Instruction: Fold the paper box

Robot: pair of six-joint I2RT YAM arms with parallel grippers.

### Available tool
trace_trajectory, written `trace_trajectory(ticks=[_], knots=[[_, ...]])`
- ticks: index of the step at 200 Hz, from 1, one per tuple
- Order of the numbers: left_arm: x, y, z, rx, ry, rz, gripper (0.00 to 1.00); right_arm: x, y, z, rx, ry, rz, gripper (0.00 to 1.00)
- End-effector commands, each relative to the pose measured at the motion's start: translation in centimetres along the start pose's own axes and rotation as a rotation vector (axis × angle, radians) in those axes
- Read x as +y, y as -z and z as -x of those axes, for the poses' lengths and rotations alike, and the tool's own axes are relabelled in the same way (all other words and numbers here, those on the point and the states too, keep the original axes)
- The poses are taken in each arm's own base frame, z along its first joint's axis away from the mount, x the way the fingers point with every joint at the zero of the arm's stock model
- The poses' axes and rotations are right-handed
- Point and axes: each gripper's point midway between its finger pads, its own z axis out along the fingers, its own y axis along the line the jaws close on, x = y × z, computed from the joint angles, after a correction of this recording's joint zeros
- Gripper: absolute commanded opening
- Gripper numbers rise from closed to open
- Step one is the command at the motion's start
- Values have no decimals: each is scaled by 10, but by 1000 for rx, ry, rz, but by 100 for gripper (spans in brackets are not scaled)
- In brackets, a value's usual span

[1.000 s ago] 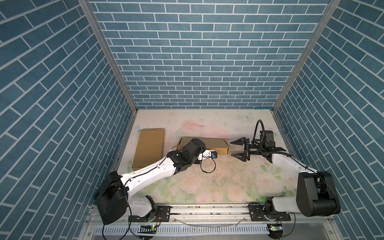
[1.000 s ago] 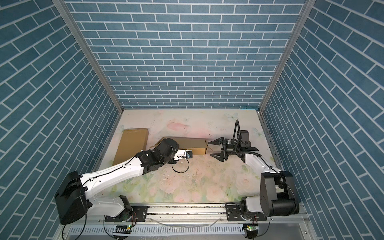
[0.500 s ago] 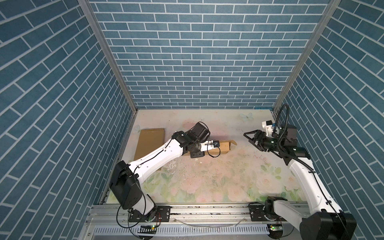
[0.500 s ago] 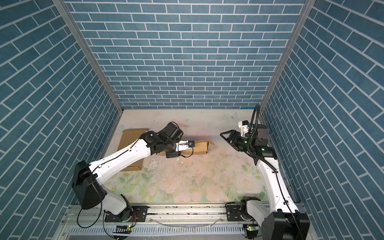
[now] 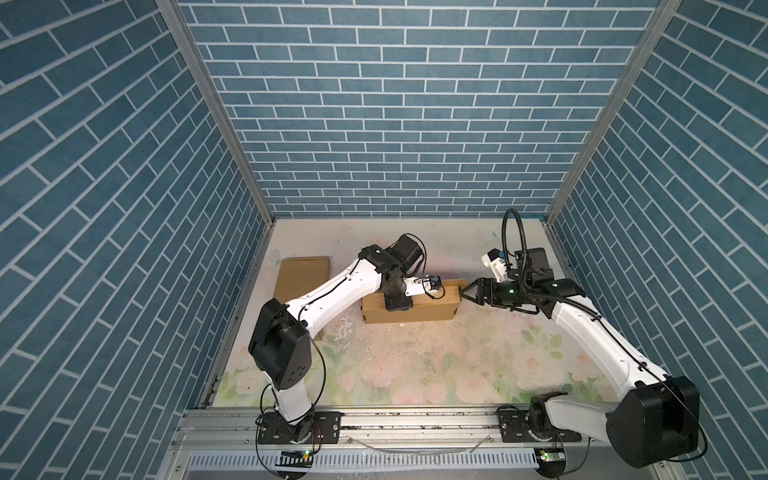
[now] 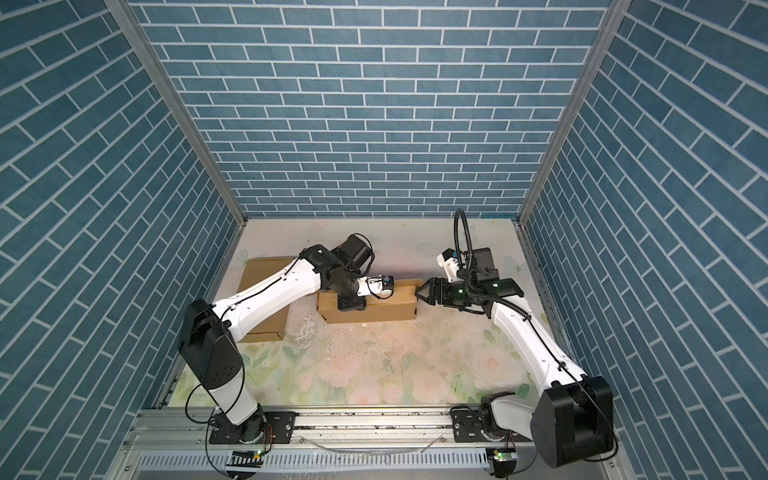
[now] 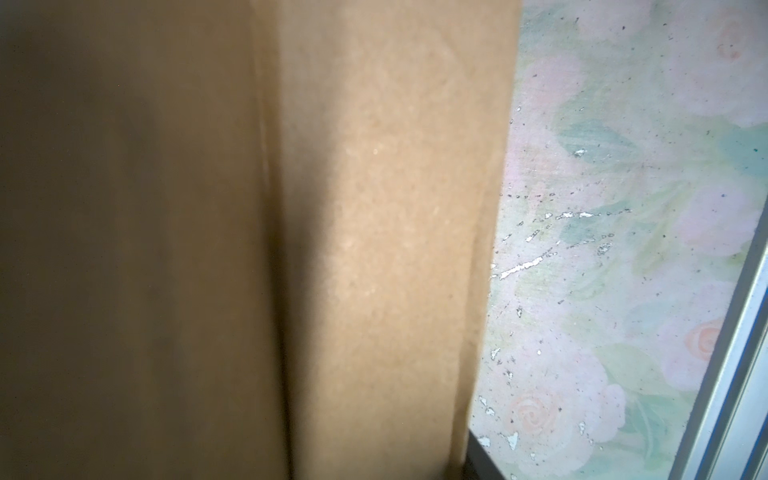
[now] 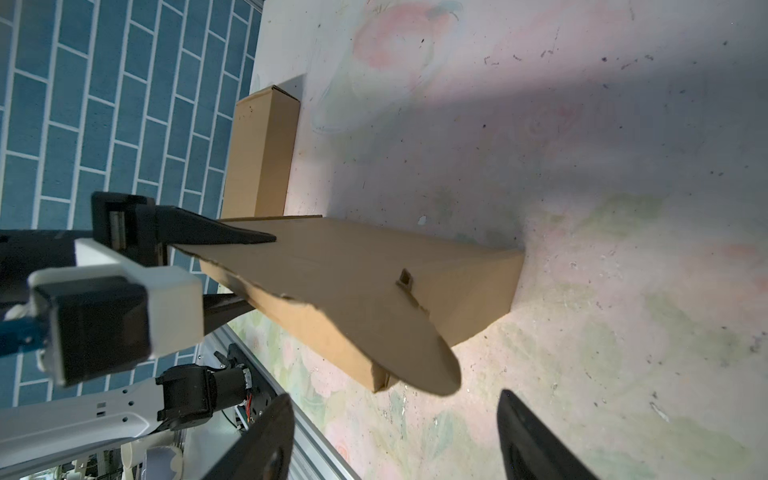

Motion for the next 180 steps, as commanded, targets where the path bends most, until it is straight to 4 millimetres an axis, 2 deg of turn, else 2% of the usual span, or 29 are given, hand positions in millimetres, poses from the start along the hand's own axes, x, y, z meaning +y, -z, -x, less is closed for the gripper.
trace_trajectory(ticks=[1, 38, 68, 84, 107, 119, 144, 180], knots=[[-13, -16, -10, 46, 13, -90, 49, 11, 1, 22, -28, 119, -17, 74], [-12, -19, -10, 53, 14, -92, 49, 14, -16, 29, -3, 129, -5, 67], [-8, -22, -10, 49, 14, -78, 49, -4, -28, 22, 35, 109, -78, 52], [-8, -25, -10, 54, 12, -76, 49, -11, -29, 20, 47, 108, -109, 45], [-6, -26, -10, 55, 13, -73, 49, -8, -23, 20, 42, 124, -119, 42], [-5, -27, -10, 54, 14, -71, 49, -4, -17, 21, 45, 137, -118, 44], [-3, -28, -13, 59, 17, -70, 49, -3, 2, 21, 59, 194, -185, 56], [-3, -29, -12, 55, 20, -70, 49, -6, 19, 23, 92, 260, -271, 55]])
